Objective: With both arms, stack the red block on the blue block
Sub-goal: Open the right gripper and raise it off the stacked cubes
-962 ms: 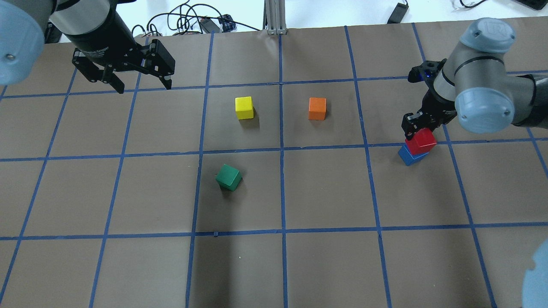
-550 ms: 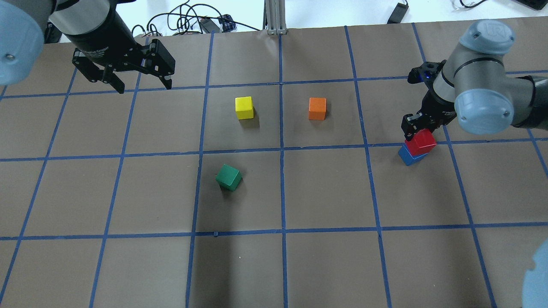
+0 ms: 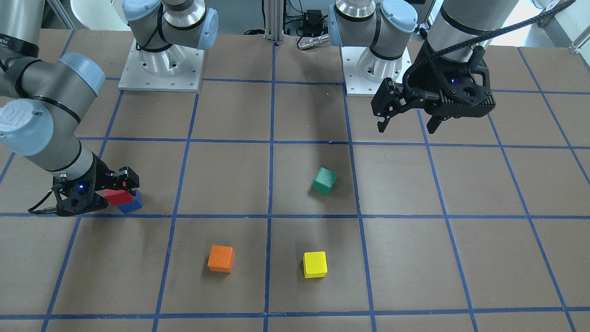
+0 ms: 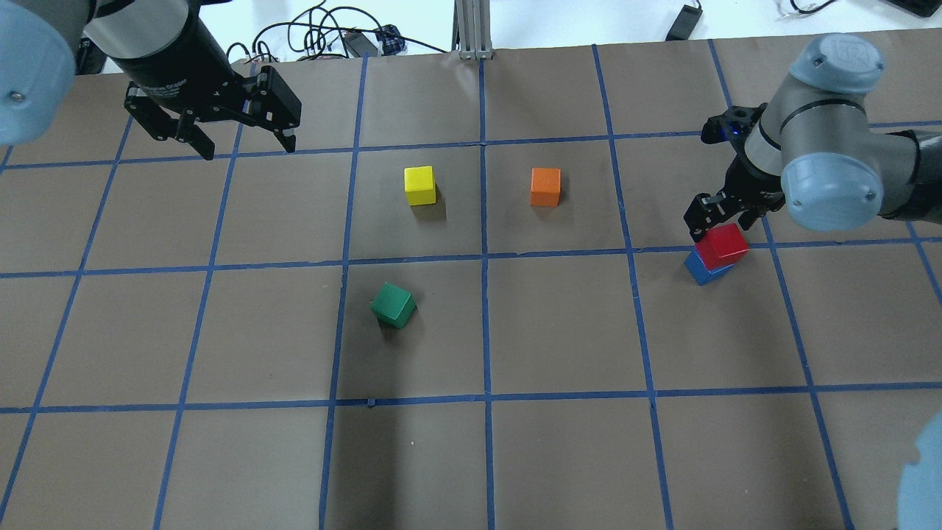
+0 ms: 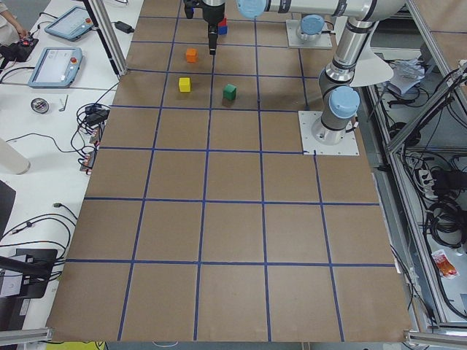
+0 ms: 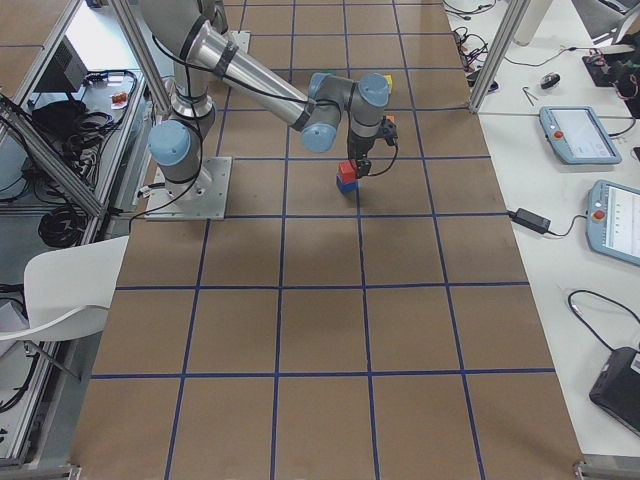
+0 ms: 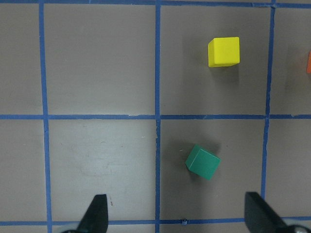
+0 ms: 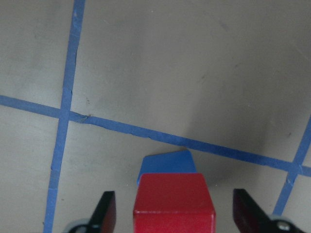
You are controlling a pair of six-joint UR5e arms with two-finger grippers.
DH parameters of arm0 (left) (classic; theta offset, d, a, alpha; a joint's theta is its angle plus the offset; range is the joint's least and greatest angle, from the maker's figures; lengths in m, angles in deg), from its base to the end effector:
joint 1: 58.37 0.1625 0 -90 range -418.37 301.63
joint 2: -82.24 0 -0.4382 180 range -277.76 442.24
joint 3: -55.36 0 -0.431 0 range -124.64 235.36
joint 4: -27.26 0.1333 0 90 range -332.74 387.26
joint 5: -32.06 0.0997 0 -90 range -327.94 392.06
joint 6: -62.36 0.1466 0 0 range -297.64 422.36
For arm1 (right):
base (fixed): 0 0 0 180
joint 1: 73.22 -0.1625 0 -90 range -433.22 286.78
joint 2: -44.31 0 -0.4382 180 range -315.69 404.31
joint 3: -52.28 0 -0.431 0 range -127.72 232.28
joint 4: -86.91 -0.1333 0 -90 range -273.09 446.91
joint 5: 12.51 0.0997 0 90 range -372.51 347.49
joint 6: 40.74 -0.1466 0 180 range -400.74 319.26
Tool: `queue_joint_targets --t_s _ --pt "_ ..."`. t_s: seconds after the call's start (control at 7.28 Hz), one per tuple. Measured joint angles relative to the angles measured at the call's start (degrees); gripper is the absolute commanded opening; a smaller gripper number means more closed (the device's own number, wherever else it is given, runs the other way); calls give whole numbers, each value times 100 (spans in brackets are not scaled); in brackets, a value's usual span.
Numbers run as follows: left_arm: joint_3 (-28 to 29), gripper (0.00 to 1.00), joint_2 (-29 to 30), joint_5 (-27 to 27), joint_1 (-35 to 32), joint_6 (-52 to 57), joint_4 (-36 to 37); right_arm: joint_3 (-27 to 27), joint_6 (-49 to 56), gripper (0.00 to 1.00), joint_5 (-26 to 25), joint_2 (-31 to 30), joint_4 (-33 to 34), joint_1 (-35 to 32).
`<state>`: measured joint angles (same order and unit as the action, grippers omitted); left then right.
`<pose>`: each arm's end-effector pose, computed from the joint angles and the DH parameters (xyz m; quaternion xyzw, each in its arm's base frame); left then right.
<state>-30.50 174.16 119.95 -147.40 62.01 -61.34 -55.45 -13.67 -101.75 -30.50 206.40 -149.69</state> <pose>-0.1293 -0.5564 0.4772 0.0109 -0.9993 0.0317 0.0182 -0.0012 -0.5833 0.1989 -0.1176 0.9926 0.0258 0.0166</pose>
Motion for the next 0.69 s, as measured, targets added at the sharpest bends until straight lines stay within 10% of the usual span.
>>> queue_joint_targets --t_s 0.69 --pt "14 100 -3 -10 0 1 0 515 -761 100 9 -867 -1207 -51"
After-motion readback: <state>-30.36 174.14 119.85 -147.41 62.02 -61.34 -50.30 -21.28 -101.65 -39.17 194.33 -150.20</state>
